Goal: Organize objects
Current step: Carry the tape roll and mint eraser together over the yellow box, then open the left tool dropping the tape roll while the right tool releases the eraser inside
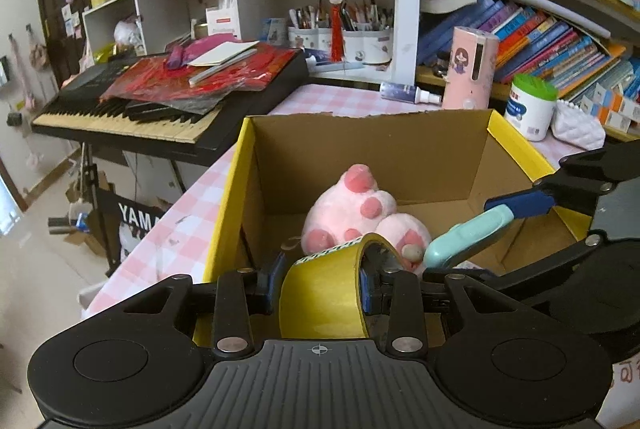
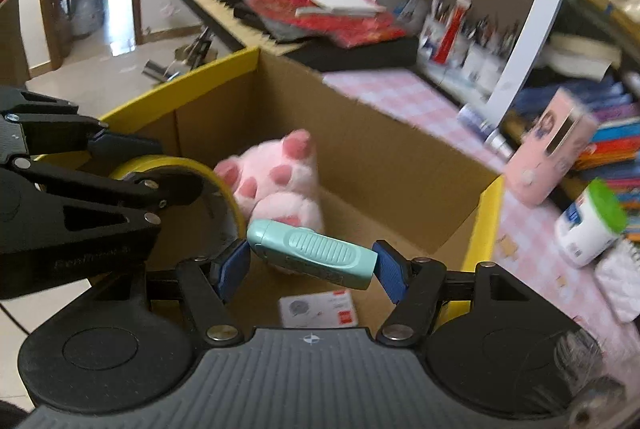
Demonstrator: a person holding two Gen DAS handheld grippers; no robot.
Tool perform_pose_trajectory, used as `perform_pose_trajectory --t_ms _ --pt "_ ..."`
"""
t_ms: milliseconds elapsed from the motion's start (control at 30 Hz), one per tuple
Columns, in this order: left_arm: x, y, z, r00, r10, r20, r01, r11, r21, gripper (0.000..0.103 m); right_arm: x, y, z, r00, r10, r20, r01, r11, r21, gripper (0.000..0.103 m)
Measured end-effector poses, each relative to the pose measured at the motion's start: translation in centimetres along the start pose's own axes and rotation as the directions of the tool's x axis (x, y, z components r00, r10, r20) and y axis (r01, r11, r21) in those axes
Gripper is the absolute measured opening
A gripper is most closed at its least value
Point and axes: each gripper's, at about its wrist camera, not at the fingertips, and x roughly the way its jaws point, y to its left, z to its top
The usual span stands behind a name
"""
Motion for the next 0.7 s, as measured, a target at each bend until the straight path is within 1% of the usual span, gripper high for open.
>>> perform_pose_trajectory --t_ms 100,267,400,467,533,600,633,667,700 --pt "0.0 0.0 0.0 1.000 0.001 0.006 -0.001 1.000 0.000 0.034 0.6 -0.4 0.0 0.999 0.033 -0.034 -0.032 0.999 0.031 0.065" --pt "-0.1 -0.1 0.0 1.000 0.009 0.009 -0.009 1.000 -0.002 0.036 0.8 -0.4 0.1 0.997 0.052 -0.058 -0.050 0.998 0.029 0.065" --pt "-0.3 0.1 -0.1 1.000 0.014 0.012 -0.013 1.000 -0.012 0.041 0.9 -0.6 0.1 0.995 0.062 -0.074 -0.059 0.998 0.038 0.065" --pt "-0.6 0.3 -0.2 1.000 0.013 0.029 -0.012 1.000 -0.024 0.052 0.9 -0.6 0.2 0.995 0.064 -0.078 -0.061 0.997 0.040 0.065" --pt "-1.1 0.6 -0.2 0.999 -0.004 0.047 0.006 0.999 -0.044 0.060 1.0 -0.6 0.2 0.995 0.065 -0.081 -0.062 0.997 0.043 0.065" --pt "-1.5 0.7 -0.2 0.998 -0.014 0.060 0.017 0.998 -0.057 0.064 1.0 -0.6 0.2 0.994 0.066 -0.083 -0.063 0.997 0.041 0.065" --pt "-1.7 0.8 -0.2 0.998 -0.008 0.068 0.012 0.998 -0.061 0.070 0.9 -0.6 0.2 0.995 0.065 -0.080 -0.062 0.997 0.039 0.066" --pt "-1.9 0.8 -0.2 0.997 0.000 0.074 0.005 0.998 -0.064 0.073 0.8 -0.6 0.1 0.995 0.064 -0.075 -0.062 0.997 0.038 0.066" --pt "-2.1 0.9 -0.3 0.997 -0.004 0.082 0.009 0.998 -0.067 0.073 0.7 -0.5 0.1 0.996 0.062 -0.067 -0.059 0.997 0.039 0.067"
